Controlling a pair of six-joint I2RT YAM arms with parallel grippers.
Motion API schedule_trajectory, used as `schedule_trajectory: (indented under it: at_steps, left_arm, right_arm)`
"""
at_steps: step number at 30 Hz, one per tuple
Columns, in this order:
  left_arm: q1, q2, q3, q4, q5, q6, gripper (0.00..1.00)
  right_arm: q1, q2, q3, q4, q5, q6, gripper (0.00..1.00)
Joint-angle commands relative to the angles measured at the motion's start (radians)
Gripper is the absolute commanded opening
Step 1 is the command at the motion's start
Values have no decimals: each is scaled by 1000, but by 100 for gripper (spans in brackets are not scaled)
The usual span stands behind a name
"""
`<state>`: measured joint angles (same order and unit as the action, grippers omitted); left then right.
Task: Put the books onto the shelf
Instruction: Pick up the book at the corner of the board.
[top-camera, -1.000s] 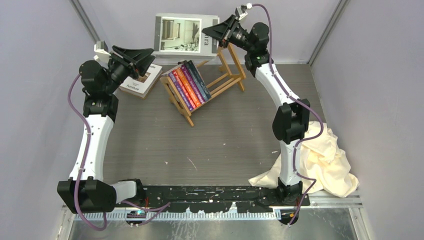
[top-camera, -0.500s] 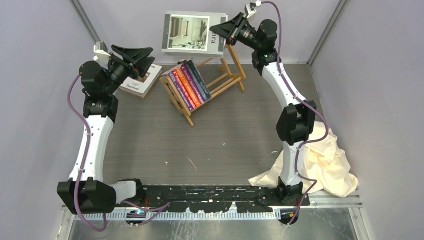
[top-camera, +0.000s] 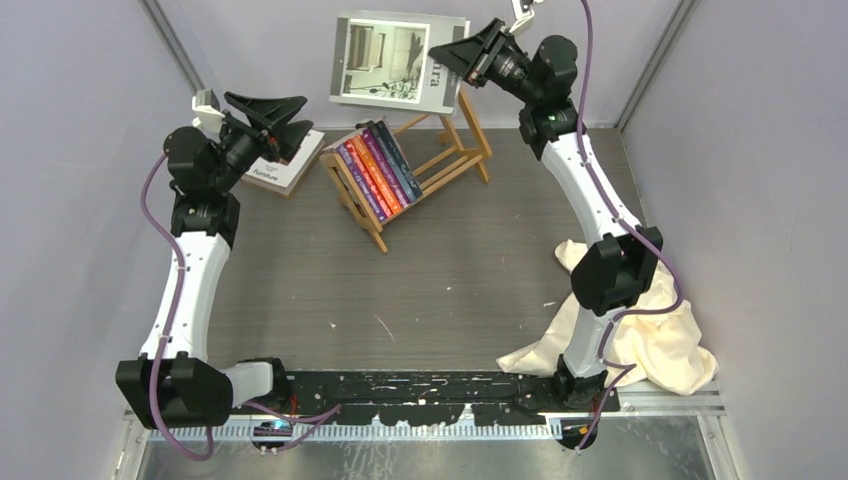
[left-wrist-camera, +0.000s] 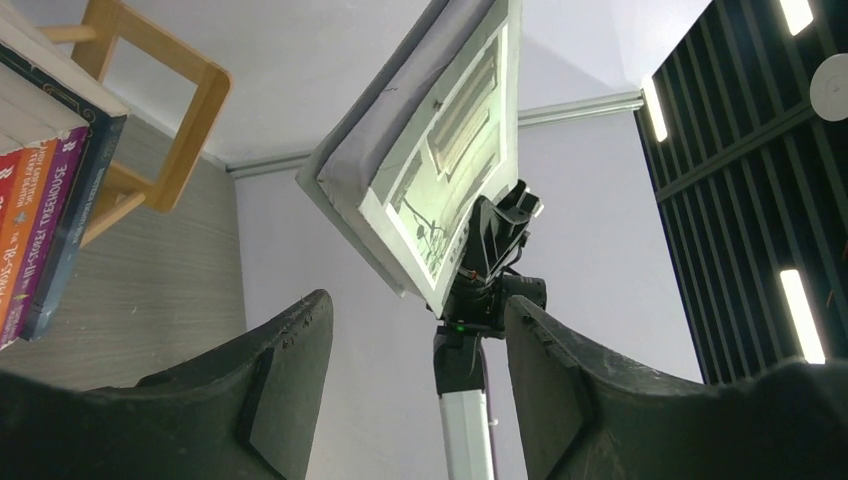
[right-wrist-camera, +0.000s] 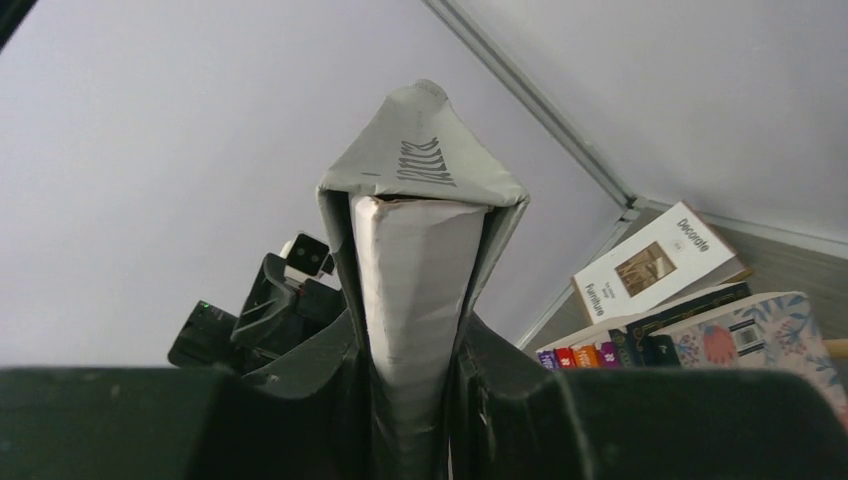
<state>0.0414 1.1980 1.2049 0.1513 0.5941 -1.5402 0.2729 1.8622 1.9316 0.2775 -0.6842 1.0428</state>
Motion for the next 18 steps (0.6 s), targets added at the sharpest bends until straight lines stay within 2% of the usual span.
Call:
schedule_trajectory:
  at_steps: [1, 9, 18]
  left_arm:
    - [1, -18, 0, 91, -5, -12, 64]
    - [0, -12, -10, 97, -13, -15, 64]
    - [0, 3, -18, 112, -14, -17, 64]
  right_arm:
    - [5, -95, 28, -94, 71, -184, 33]
    - [6, -103, 175, -526, 202, -542, 34]
    - [6, -122, 165, -620, 313, -670, 34]
